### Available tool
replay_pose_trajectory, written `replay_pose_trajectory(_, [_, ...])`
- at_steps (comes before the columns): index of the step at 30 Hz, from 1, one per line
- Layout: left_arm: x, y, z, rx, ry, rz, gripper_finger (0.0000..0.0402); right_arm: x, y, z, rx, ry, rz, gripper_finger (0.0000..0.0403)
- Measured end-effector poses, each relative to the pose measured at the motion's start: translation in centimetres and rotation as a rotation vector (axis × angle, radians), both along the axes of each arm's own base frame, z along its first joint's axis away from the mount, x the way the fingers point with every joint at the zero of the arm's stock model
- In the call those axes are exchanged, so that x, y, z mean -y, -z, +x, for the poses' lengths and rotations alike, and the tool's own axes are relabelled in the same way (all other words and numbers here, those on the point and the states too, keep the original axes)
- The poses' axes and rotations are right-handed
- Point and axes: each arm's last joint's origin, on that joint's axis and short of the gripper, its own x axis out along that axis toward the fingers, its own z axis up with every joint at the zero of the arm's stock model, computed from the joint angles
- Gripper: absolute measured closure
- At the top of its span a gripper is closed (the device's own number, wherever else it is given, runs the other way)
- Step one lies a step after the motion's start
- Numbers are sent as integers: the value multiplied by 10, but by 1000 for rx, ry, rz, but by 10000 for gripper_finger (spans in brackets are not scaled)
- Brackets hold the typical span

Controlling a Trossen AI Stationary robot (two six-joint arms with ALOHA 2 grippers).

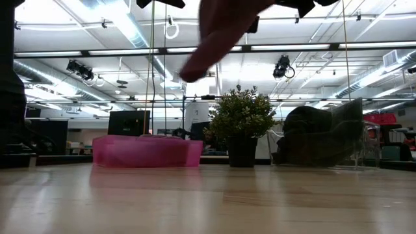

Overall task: Pick & Place hat
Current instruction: Put the red cap into the red bin

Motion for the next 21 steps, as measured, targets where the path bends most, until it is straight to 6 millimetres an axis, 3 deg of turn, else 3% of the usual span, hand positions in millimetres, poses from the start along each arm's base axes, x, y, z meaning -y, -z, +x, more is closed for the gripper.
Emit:
replay_pose_trajectory(5, [6,0,-2,-17,29,65,180,1,-18,-15,39,10,32,384])
replay_pose_trajectory(10, [13,0,-4,-45,88,171,137,3,-44,-36,124,34,91,384])
replay_pose_trajectory(15, [21,0,-4,-75,88,394,123,5,-68,-55,238,74,143,384])
replay_pose_trajectory(21, [27,2,-1,-199,58,767,122,8,-83,-66,330,98,200,384])
